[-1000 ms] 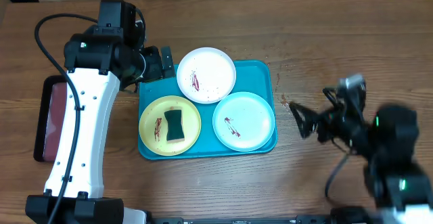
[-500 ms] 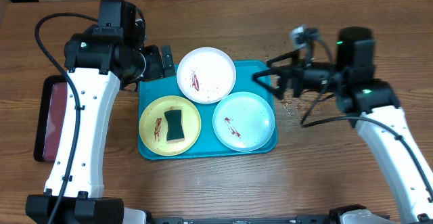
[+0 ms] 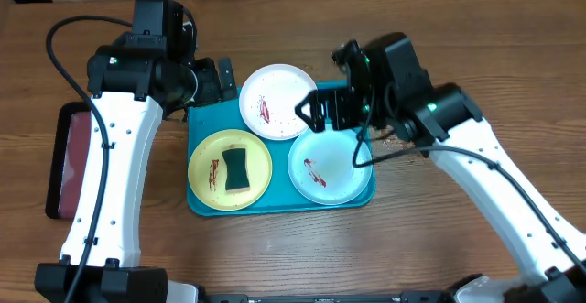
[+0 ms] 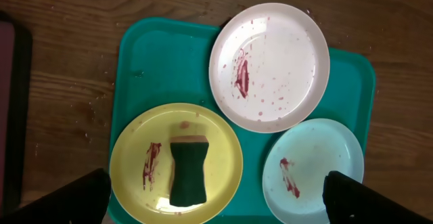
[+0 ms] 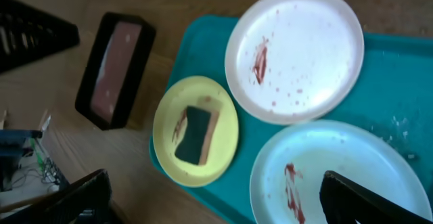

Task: Clean dirty plates on tray and stack at the side
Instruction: 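Reach the right gripper to the yellow plate rim and grasp it, then scrub the yellow plate with the sponge while the right gripper holds it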

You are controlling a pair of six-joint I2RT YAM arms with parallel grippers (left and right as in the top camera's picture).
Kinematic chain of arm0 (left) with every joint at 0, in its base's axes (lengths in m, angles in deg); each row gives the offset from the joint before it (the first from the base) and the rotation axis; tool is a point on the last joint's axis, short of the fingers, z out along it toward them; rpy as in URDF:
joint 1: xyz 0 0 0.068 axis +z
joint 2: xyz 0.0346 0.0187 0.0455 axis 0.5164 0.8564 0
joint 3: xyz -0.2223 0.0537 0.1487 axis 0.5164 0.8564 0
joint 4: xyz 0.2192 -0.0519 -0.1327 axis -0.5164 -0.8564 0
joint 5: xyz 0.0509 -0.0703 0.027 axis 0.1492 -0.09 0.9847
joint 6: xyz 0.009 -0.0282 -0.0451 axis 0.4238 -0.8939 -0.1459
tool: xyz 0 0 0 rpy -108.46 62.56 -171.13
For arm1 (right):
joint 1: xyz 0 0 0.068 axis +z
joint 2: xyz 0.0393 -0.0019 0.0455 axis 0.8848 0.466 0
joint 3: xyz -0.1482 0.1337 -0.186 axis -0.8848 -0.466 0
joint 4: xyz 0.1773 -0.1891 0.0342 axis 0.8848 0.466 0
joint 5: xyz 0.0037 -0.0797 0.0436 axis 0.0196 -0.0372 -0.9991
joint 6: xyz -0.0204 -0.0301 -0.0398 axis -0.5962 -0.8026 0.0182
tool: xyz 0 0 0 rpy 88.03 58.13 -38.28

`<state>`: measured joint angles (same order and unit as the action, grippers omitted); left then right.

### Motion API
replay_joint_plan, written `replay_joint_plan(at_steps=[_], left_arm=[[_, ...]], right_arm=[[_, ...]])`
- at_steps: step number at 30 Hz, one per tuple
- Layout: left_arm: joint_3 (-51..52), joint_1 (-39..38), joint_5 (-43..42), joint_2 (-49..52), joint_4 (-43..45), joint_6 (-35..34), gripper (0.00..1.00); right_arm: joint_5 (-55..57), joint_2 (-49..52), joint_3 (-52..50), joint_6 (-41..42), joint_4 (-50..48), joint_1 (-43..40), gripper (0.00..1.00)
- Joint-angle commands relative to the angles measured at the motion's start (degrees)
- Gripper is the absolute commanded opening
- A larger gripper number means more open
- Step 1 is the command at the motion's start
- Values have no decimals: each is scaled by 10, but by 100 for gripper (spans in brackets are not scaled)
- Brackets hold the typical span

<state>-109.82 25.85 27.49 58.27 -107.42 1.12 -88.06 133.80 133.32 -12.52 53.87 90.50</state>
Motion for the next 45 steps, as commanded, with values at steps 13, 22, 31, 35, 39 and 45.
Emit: replay_joint_plan(at_steps=[13, 22, 31, 35, 39, 45], left_arm=[[3, 111, -12, 4, -33, -42, 89], [22, 112, 18, 20, -28, -42, 90], [46, 112, -30, 64, -28, 5, 96], [46, 112, -45, 81, -29, 25, 98], [47, 112, -45, 95, -33, 25, 95], [47, 112, -45, 111, -43, 55, 91]], right_arm=[[93, 73, -27, 153, -85, 108, 52], [123, 203, -27, 233, -131, 157, 46], [153, 252, -27, 234, -134, 164, 41], [153, 270, -27, 234, -142, 166, 40], [153, 289, -27, 234, -142, 167, 34], [151, 303, -27, 234, -142, 167, 33]])
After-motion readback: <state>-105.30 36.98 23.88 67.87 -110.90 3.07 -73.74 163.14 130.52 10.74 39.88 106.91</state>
